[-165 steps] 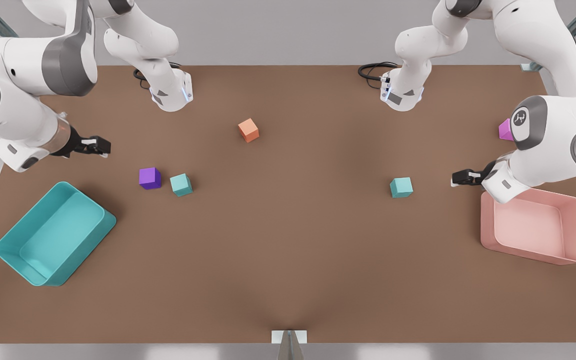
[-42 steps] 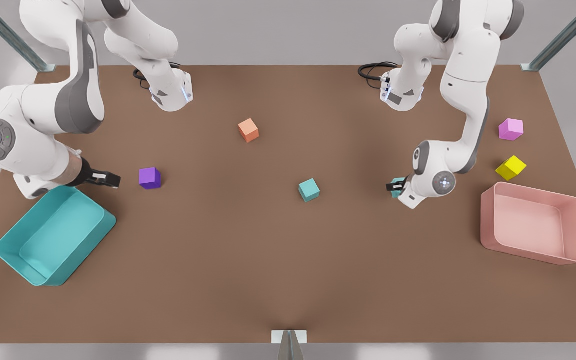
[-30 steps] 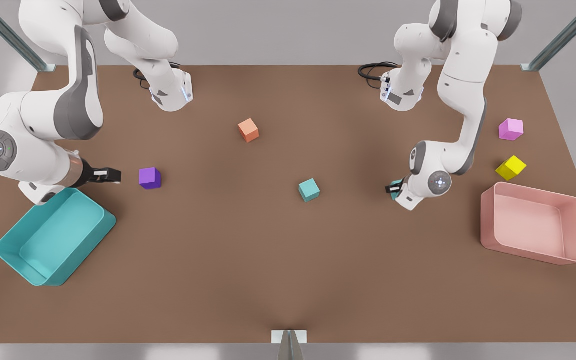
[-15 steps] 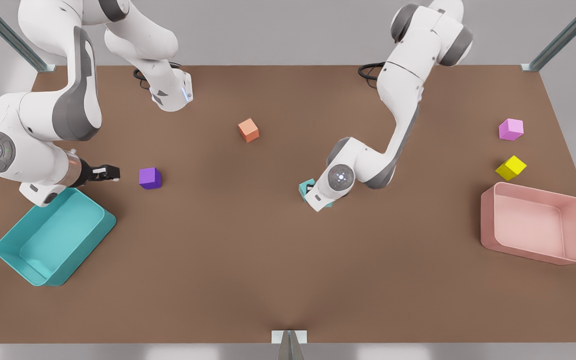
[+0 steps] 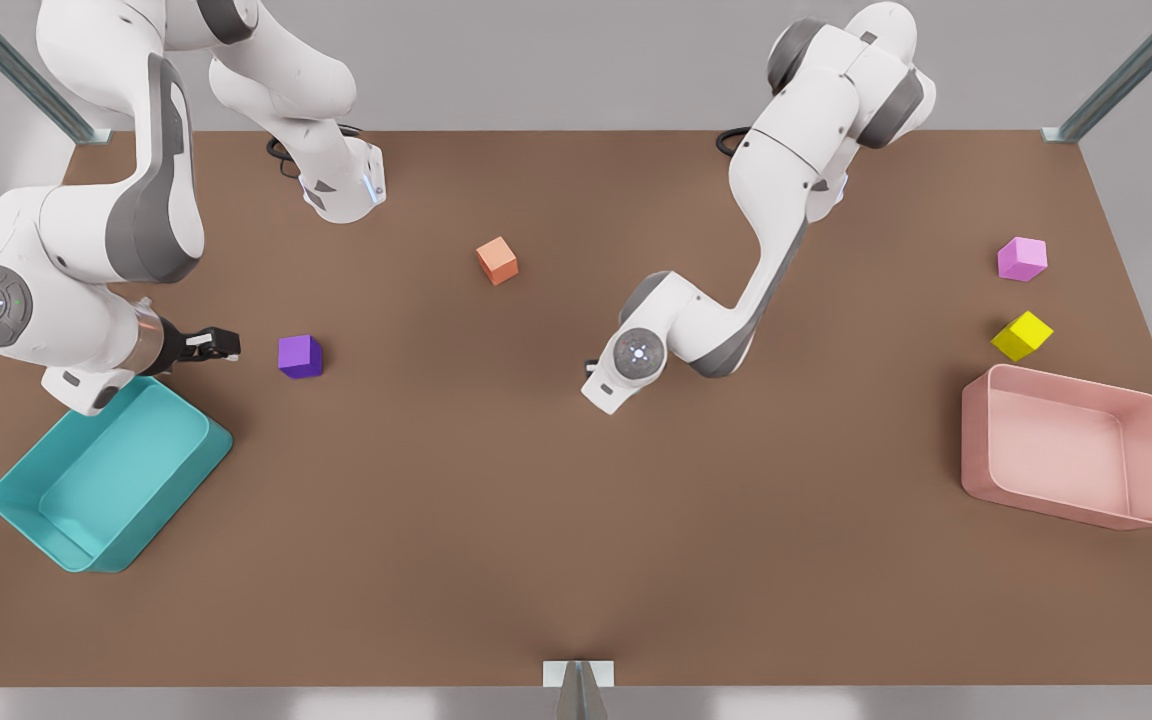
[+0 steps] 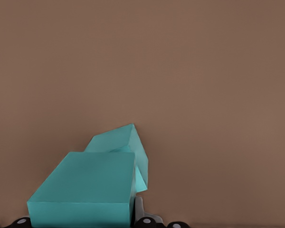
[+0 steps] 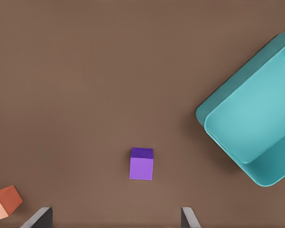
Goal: Stack the two blue cubes on top of each other
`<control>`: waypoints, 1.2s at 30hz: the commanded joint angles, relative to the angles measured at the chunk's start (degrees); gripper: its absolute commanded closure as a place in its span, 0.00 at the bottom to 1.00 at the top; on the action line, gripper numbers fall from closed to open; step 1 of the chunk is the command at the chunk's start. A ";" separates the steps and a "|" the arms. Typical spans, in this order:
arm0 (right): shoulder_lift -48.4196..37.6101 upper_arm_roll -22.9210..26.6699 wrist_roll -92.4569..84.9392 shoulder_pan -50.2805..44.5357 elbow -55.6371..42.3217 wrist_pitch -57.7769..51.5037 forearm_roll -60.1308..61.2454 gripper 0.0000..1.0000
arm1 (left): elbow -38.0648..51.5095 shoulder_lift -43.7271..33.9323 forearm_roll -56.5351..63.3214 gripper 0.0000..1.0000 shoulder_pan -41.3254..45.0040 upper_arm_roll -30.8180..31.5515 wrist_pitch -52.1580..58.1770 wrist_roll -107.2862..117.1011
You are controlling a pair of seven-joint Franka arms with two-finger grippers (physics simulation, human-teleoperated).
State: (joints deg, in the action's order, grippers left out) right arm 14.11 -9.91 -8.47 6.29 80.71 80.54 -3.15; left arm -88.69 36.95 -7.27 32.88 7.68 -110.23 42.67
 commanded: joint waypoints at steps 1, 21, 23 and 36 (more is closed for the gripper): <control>-0.05 -0.02 -1.99 -0.05 -0.03 -0.03 0.07 0.00 | 0.01 -0.04 -0.29 0.40 -0.10 0.05 1.07 10.94; 0.04 -0.10 -1.55 -0.14 -0.02 -0.03 -0.02 0.00 | 0.36 -0.21 -0.29 0.00 -1.15 0.41 3.01 11.03; 0.04 -0.10 -1.55 -0.14 -0.03 -0.03 -0.02 0.00 | 0.36 -0.73 -0.46 0.00 -1.24 0.85 3.09 11.03; -0.05 -0.02 -2.08 0.04 -0.03 -0.03 -0.02 0.00 | 31.99 -5.22 11.54 0.00 -21.80 0.85 56.28 -25.73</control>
State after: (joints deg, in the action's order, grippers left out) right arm 14.13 -9.88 -10.06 6.35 80.71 80.54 -3.23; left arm -58.63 31.71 -2.97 12.49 8.70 -78.37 47.50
